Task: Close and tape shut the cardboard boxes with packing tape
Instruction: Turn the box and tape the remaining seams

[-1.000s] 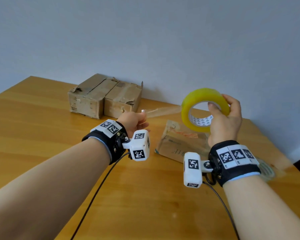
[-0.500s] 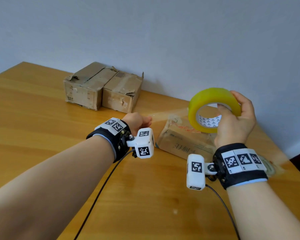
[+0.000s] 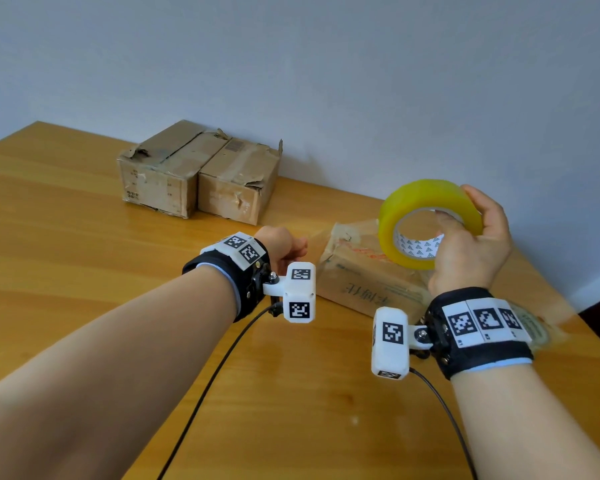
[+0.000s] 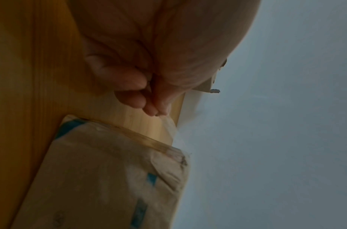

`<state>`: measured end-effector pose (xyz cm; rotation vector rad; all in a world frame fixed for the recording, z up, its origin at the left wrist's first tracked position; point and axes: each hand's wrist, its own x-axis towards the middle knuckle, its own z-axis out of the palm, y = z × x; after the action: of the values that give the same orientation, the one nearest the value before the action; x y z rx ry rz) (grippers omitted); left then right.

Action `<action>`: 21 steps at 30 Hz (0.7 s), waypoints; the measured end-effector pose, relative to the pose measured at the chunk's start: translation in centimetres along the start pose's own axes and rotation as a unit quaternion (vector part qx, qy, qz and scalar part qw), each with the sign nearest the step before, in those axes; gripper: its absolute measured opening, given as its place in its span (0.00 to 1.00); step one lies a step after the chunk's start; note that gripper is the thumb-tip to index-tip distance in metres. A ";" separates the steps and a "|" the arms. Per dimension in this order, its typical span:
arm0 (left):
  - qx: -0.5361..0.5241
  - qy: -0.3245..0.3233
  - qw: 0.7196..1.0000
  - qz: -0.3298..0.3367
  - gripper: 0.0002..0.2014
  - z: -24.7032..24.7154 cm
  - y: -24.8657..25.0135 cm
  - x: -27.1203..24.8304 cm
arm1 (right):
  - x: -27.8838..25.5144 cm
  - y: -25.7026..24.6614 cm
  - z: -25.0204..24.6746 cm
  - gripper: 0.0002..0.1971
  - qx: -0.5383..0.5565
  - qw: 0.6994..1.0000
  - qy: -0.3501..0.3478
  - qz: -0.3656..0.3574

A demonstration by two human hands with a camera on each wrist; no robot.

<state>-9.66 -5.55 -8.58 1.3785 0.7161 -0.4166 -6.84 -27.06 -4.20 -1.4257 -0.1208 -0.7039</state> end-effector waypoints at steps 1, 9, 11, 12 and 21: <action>0.006 -0.001 1.000 0.000 0.23 0.0 -0.1 0.2 | -0.1 0.2 -0.1 0.24 -0.003 1.000 0.002 0.005; -0.041 0.010 0.998 0.038 0.15 0.1 -1.3 -0.8 | -0.2 0.8 -0.6 0.24 0.002 0.999 0.016 0.033; 0.000 0.016 0.999 0.032 0.17 0.6 -1.3 -1.5 | -0.2 1.0 -0.6 0.24 -0.003 0.999 0.020 0.036; 0.026 0.020 0.999 0.031 0.17 0.8 -1.2 -1.7 | -0.2 1.1 -0.6 0.23 -0.005 0.999 0.022 0.037; 0.070 0.065 0.986 0.136 0.12 1.7 -1.5 -1.1 | -0.4 1.9 -0.6 0.12 -0.010 0.997 0.027 0.078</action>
<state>-11.05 -7.57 -8.88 1.6220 0.6014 -0.1632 -6.41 -27.53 -6.10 -1.4166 0.0388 -0.6155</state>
